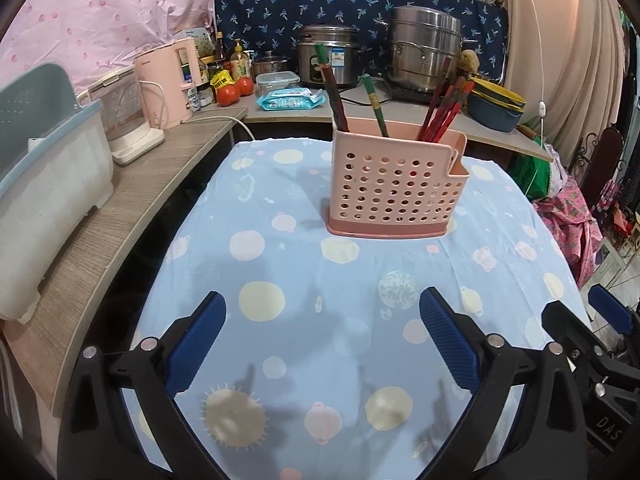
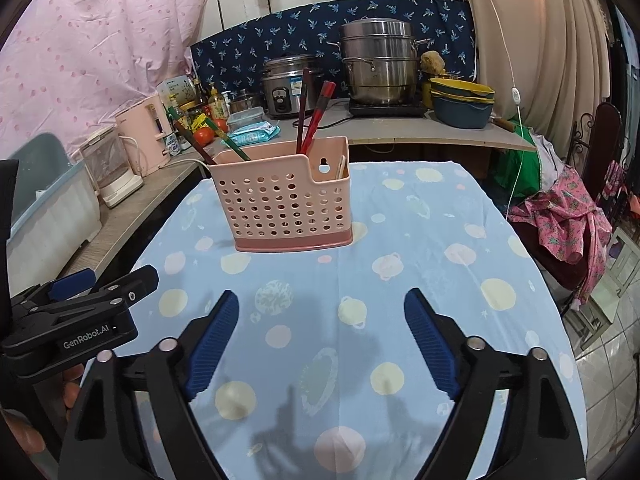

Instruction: Organize utensils

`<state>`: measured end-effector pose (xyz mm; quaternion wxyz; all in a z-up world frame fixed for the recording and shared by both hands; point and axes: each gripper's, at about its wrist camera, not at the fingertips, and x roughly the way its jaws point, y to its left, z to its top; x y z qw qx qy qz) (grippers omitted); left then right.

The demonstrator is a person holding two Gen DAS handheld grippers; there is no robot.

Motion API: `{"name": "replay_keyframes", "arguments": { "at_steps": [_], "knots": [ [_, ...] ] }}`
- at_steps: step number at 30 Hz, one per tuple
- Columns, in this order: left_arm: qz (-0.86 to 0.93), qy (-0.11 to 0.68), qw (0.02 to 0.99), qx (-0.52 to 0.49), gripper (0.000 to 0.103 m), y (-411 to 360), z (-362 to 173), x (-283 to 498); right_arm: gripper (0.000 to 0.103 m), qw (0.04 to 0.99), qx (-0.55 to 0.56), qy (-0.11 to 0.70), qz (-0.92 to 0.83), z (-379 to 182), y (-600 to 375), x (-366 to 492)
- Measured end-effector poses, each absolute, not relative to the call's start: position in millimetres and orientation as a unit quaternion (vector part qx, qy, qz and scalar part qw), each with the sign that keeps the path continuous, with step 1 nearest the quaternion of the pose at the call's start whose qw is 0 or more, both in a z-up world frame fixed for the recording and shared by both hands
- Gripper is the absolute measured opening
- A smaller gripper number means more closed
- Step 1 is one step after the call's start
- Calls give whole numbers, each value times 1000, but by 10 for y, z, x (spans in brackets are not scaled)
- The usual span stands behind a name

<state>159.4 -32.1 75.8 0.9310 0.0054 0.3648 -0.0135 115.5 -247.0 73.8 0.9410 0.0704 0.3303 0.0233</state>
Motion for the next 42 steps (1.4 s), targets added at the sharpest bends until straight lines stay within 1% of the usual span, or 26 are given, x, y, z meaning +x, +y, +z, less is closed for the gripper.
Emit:
{"name": "replay_keyframes", "arguments": {
  "at_steps": [6, 7, 8, 13, 42],
  "knots": [
    [-1, 363, 932, 19, 95, -342, 729, 1595, 87, 939, 78, 335, 24, 693, -2490, 1166],
    [-1, 364, 931, 19, 95, -338, 726, 1596, 95, 936, 81, 341, 27, 679, -2494, 1177],
    [-1, 363, 931, 20, 95, -341, 722, 1596, 96, 935, 85, 342, 29, 669, -2501, 1177],
    [6, 362, 932, 31, 95, -363, 695, 1597, 96, 938, 85, 336, 22, 653, -2510, 1177],
    [22, 369, 929, 27, 96, -324, 653, 1671, 96, 938, 72, 339, 12, 601, -2495, 1284]
  ]
}}
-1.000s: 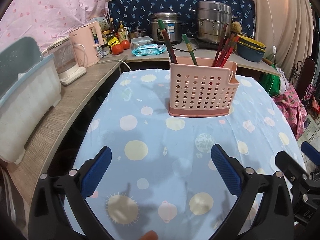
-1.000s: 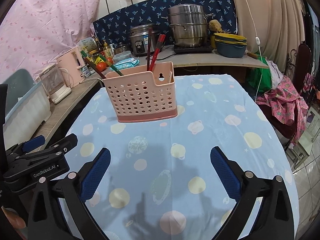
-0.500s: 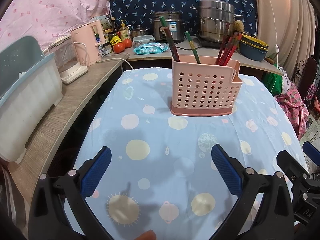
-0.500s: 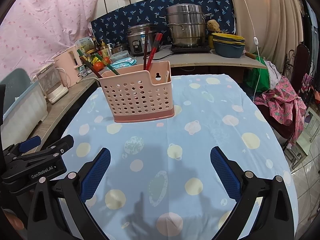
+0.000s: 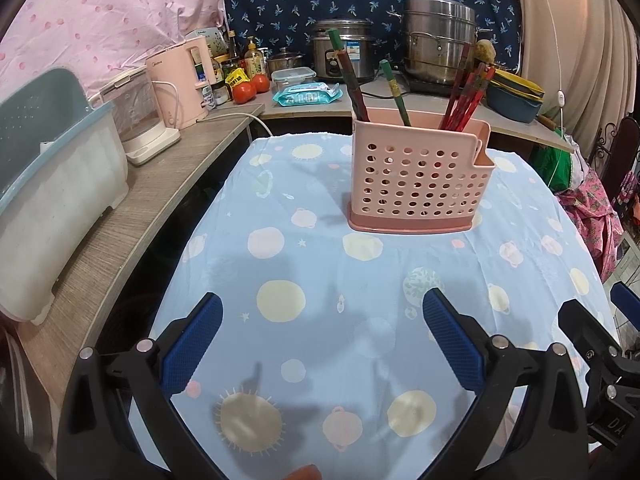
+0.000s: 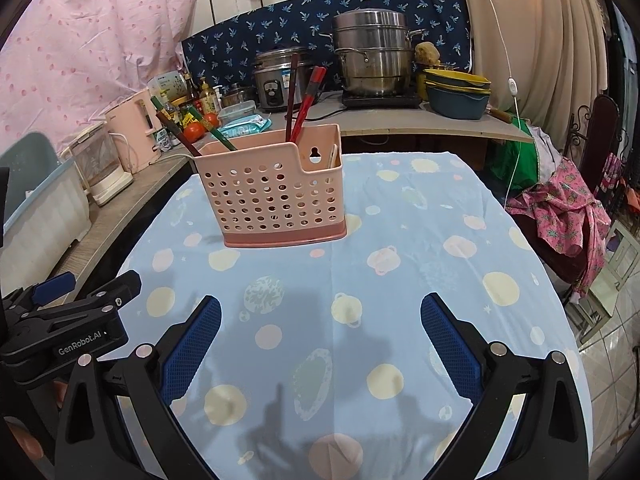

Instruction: Organize utensils

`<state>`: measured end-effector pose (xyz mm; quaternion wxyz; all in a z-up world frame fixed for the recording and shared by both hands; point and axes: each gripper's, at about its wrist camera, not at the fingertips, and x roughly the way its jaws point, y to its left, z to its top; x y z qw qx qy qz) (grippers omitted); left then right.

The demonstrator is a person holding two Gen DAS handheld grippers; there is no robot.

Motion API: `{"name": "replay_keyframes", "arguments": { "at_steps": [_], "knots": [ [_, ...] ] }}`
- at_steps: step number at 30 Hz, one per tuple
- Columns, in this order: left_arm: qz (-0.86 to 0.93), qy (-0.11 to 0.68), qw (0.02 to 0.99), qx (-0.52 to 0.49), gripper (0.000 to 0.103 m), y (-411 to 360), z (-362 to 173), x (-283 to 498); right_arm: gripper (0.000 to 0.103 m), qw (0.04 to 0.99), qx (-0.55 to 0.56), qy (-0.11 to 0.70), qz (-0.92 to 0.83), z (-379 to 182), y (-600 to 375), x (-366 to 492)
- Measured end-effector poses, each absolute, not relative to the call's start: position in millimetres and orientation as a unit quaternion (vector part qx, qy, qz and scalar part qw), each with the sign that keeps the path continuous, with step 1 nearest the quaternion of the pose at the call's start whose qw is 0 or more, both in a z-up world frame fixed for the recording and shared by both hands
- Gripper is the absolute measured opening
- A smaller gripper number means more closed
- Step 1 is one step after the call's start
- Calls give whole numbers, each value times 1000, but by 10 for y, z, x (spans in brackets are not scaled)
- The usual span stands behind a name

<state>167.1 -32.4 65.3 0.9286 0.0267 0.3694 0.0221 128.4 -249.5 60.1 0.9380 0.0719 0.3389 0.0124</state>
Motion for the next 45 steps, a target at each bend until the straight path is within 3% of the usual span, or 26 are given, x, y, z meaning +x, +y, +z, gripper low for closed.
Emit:
{"name": "replay_keyframes", "arguments": {
  "at_steps": [45],
  "knots": [
    [29, 367, 929, 33, 96, -315, 657, 1678, 96, 937, 66, 343, 10, 565, -2449, 1313]
  ]
}}
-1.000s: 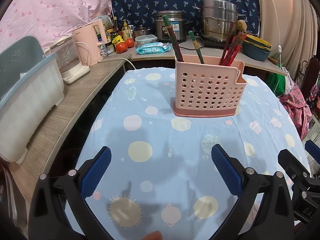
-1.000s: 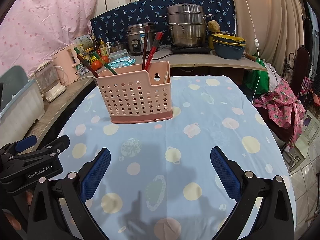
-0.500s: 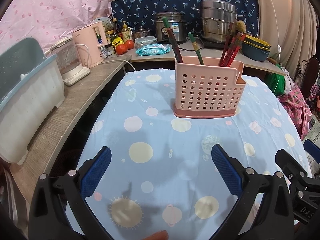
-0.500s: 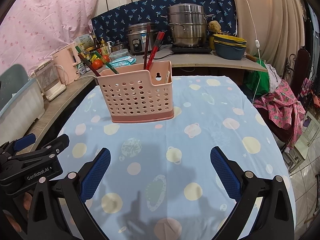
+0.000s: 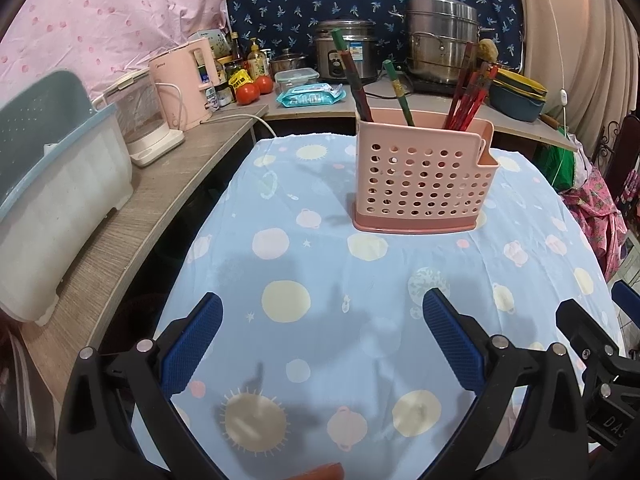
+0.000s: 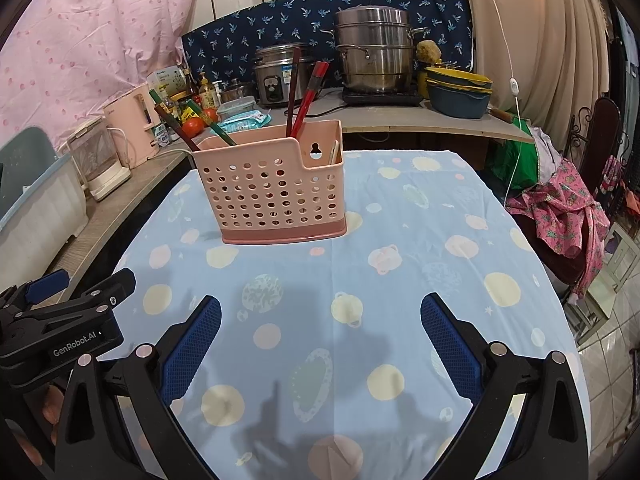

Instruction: Organize utensils

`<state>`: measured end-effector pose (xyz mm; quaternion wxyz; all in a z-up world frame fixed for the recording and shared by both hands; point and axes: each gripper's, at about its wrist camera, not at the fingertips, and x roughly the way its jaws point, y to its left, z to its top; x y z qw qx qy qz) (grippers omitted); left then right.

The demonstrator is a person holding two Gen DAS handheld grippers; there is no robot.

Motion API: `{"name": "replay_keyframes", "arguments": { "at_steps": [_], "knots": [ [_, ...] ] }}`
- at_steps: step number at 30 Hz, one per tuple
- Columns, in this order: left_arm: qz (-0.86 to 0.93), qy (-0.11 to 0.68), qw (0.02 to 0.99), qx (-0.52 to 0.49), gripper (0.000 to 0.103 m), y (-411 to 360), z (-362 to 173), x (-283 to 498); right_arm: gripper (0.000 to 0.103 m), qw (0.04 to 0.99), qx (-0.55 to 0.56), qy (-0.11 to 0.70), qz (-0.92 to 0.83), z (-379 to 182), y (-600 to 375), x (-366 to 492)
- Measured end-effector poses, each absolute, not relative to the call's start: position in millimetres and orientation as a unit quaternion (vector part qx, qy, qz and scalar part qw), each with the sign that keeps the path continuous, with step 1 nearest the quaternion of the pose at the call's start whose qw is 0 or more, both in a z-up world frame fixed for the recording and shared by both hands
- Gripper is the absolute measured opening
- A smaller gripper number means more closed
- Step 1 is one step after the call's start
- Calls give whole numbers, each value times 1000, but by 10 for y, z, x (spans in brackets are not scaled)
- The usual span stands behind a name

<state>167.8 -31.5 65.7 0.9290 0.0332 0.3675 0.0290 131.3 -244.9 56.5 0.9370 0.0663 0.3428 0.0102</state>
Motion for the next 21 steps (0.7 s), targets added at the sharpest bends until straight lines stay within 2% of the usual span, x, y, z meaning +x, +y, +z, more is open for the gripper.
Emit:
{"name": "replay_keyframes", "arguments": {
  "at_steps": [21],
  "knots": [
    [37, 367, 929, 34, 96, -279, 649, 1709, 96, 937, 62, 345, 11, 562, -2470, 1333]
  ]
}}
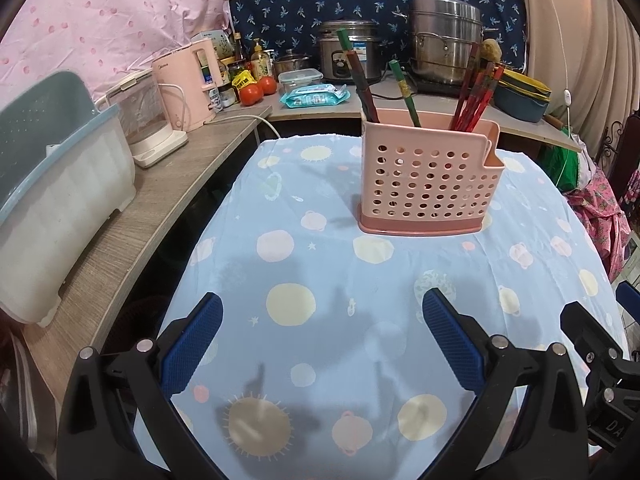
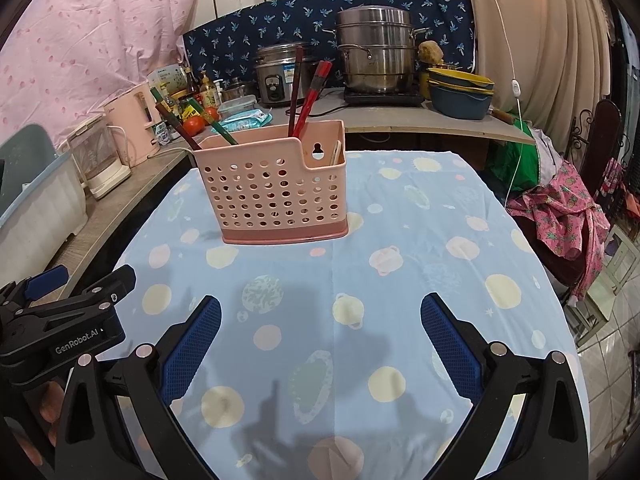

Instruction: Organize utensils

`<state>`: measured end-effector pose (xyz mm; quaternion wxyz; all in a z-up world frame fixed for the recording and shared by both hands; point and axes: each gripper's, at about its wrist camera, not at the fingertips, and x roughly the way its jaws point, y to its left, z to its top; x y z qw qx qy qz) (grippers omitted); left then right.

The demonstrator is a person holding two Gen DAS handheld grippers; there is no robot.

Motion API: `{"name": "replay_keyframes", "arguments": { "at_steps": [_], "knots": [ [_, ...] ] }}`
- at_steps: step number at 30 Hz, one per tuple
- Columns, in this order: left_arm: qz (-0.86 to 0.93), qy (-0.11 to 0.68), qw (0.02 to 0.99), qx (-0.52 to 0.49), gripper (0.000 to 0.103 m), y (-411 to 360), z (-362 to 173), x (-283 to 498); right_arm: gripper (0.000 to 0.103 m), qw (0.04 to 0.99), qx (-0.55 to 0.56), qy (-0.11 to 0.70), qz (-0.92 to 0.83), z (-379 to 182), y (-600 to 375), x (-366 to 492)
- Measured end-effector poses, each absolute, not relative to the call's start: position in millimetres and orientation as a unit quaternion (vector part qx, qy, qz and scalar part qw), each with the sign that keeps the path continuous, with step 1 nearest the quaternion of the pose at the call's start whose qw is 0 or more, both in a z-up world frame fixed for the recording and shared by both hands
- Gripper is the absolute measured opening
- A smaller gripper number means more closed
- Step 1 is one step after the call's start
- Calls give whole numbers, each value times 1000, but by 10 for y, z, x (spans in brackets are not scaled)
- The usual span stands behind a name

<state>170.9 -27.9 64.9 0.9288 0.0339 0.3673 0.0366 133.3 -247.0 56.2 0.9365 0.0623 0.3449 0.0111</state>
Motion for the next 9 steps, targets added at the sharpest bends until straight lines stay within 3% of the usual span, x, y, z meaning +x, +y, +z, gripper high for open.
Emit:
{"name": "replay_keyframes", "arguments": {
  "at_steps": [9],
  "knots": [
    [30, 373, 927, 29, 96, -245, 627, 1745, 96, 936, 63, 345, 10, 565, -2460, 1336]
  ]
}}
